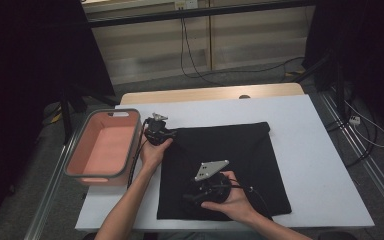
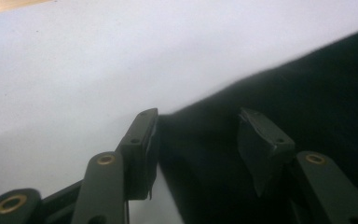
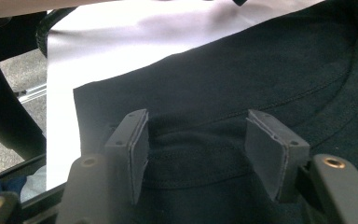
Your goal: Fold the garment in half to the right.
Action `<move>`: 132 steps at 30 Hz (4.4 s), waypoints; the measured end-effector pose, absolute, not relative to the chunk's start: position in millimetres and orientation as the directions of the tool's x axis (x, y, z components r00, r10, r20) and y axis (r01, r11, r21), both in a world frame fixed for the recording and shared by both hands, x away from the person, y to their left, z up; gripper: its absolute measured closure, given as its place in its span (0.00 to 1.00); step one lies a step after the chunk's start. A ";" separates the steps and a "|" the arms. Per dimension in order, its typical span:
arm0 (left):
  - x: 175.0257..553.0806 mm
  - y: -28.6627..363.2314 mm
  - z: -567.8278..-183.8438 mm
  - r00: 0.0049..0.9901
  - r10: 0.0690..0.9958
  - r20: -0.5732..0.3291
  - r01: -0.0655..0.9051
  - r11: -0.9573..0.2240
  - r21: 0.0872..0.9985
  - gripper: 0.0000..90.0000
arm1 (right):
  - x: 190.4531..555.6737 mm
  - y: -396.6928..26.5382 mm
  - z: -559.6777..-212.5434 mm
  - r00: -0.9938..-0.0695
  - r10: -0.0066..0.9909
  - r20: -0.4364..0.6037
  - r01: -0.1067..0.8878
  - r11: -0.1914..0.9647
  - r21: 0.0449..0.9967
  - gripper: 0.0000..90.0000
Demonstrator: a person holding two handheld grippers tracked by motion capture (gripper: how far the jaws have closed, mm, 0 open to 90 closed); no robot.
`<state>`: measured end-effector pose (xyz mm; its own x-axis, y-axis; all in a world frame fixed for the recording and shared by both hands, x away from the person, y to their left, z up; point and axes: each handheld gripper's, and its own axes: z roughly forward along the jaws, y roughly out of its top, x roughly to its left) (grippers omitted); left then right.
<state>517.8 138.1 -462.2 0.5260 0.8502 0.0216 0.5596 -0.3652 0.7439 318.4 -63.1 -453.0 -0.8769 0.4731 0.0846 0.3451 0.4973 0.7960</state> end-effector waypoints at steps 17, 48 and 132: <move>529.8 146.7 -464.4 0.517 0.855 -0.055 0.590 -0.308 0.746 0.55 | 318.2 -62.1 -455.5 -0.883 0.462 0.088 0.345 0.510 0.788 0.44; 518.5 138.5 -460.8 0.557 0.822 -0.117 0.615 -0.314 0.723 0.93 | 317.8 -59.6 -455.9 -0.883 0.460 0.089 0.346 0.513 0.785 0.44; 520.0 169.3 -403.1 0.500 0.838 -0.220 0.576 -0.132 0.807 0.95 | 298.2 15.7 -424.4 -0.935 0.344 0.089 0.260 0.490 0.832 0.97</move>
<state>520.0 169.3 -403.1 0.5003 0.8375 -0.2197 0.5760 -0.1324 0.8066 298.2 15.7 -424.4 -0.9346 0.3443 0.0891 0.2598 0.4899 0.8321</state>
